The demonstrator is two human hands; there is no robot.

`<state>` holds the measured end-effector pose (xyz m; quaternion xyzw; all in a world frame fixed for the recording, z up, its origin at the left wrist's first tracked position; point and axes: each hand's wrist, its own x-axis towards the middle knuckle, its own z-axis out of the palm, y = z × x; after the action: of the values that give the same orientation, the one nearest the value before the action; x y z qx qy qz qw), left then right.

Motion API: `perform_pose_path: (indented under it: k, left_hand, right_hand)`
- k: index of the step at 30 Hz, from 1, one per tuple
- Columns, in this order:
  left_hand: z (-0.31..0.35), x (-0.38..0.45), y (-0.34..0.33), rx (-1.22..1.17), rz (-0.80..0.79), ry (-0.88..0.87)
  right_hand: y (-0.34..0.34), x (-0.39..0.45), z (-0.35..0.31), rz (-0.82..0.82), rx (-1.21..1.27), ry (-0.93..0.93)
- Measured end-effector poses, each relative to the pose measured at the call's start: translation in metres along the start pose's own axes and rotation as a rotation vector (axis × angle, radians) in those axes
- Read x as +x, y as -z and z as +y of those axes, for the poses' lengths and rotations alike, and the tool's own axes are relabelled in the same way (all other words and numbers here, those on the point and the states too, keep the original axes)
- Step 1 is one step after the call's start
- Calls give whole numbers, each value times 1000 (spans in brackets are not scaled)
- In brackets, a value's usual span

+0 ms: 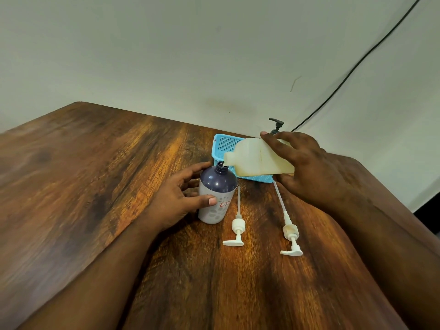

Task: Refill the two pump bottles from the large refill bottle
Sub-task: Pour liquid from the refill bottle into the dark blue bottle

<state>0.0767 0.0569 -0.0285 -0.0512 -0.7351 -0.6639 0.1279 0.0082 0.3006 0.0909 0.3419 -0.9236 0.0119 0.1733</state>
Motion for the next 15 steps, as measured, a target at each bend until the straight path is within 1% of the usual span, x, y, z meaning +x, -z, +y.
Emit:
perform_pose_path:
  k: [15]
  left_hand:
    - [1, 0, 0, 13, 4, -10]
  right_hand:
    - [-4, -1, 2, 46, 51, 23]
